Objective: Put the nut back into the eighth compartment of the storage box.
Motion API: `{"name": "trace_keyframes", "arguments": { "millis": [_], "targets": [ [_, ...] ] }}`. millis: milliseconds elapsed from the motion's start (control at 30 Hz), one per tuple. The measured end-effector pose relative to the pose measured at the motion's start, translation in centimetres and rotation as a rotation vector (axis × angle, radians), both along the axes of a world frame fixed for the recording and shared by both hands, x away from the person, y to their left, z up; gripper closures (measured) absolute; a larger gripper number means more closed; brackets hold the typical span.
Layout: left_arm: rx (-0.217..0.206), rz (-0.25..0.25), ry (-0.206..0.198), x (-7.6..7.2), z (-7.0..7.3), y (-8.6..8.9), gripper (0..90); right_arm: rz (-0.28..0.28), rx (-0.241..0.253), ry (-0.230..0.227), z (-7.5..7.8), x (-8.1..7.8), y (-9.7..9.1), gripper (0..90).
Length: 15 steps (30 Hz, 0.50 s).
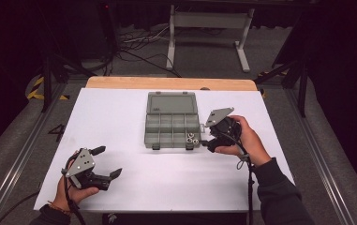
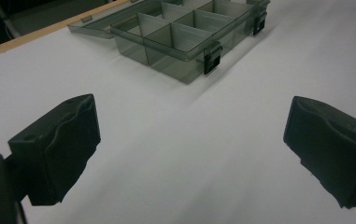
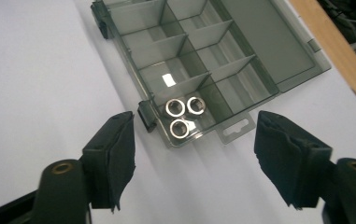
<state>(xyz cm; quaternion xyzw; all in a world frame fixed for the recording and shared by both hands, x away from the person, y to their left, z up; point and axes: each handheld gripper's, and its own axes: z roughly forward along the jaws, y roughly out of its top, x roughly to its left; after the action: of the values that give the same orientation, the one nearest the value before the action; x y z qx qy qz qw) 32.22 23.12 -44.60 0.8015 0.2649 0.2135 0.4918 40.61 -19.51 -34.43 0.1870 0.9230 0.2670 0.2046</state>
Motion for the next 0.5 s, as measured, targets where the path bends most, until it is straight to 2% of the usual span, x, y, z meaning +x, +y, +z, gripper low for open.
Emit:
{"name": "trace_keyframes", "arguments": {
  "millis": [100, 167, 233, 500],
  "targets": [
    [0.0, 0.001, -0.002, 0.0, 0.0, 0.0, 4.2, 0.002, 0.016, -0.017, -0.2, -0.2, -0.3, 25.0],
    [-0.001, 0.001, 0.001, 0.0, -0.1, 0.0, 4.2, -0.012, 0.031, -0.026, -0.3, -0.4, -0.5, 22.3],
    [0.0, 0.0, 0.001, 0.0, -0.1, -0.1, 4.2, -0.026, 0.04, -0.055, -0.5, -0.5, -0.8, 20.0],
    [0.001, -0.003, 0.006, 0.1, -0.1, -0.1, 4.1, -0.057, 0.096, -0.097, -1.1, -1.2, -1.9, 13.8]
  ]
}}
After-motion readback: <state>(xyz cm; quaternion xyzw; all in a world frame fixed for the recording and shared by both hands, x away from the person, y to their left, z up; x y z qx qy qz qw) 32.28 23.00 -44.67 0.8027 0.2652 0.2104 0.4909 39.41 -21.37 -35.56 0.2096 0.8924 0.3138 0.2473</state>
